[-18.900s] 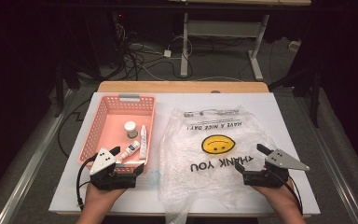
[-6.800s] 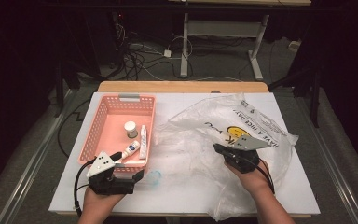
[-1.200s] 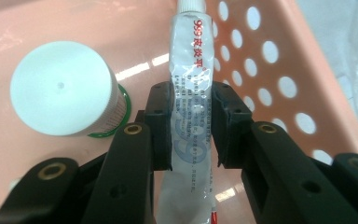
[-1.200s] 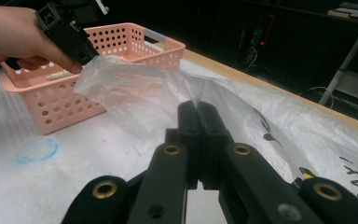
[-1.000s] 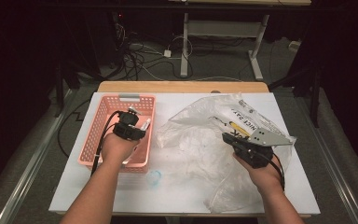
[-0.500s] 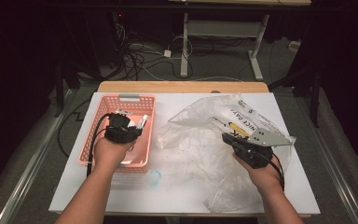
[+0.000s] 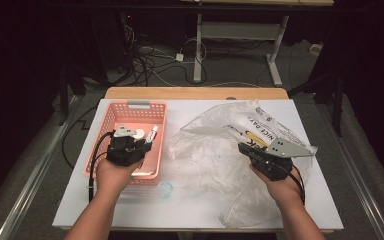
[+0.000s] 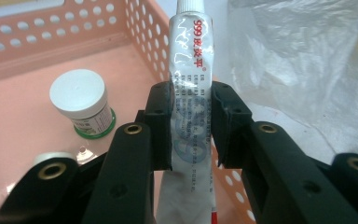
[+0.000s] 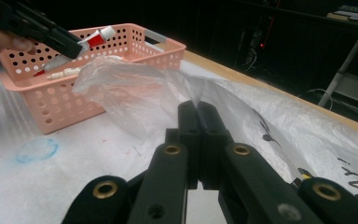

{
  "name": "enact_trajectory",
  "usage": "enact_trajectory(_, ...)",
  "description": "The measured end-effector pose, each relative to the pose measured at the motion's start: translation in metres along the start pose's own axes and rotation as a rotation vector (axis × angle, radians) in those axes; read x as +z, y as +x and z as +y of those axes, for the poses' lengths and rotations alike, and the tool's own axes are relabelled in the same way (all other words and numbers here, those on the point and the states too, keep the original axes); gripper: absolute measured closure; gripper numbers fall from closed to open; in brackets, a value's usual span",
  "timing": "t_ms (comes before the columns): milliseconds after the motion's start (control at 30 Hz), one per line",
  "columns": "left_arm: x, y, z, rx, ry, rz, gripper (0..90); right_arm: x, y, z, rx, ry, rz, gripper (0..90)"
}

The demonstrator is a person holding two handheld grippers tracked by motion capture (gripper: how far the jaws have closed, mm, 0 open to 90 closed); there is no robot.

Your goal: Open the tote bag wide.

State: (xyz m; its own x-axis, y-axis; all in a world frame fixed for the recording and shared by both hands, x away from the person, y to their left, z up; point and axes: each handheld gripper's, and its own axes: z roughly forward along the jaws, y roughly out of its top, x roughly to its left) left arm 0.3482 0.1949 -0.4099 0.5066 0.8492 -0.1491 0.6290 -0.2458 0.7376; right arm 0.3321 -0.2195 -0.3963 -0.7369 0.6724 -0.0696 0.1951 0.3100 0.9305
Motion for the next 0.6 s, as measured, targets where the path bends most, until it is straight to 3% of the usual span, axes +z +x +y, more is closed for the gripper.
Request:
enact_trajectory(233, -0.010, -0.006, -0.013, 0.021, -0.067, -0.005, 69.3, 0.000, 0.001, 0.000, 0.000, 0.000, -0.003, 90.0)
enact_trajectory(433, -0.016, -0.007, -0.023, 0.004, -0.129, -0.030, 69.3, 0.001, 0.001, 0.000, -0.003, -0.001, -0.003, 90.0)
enact_trajectory(600, -0.020, -0.007, -0.023, 0.015, -0.149, -0.046, 69.3, 0.001, 0.003, -0.001, -0.009, 0.002, -0.006, 90.0)
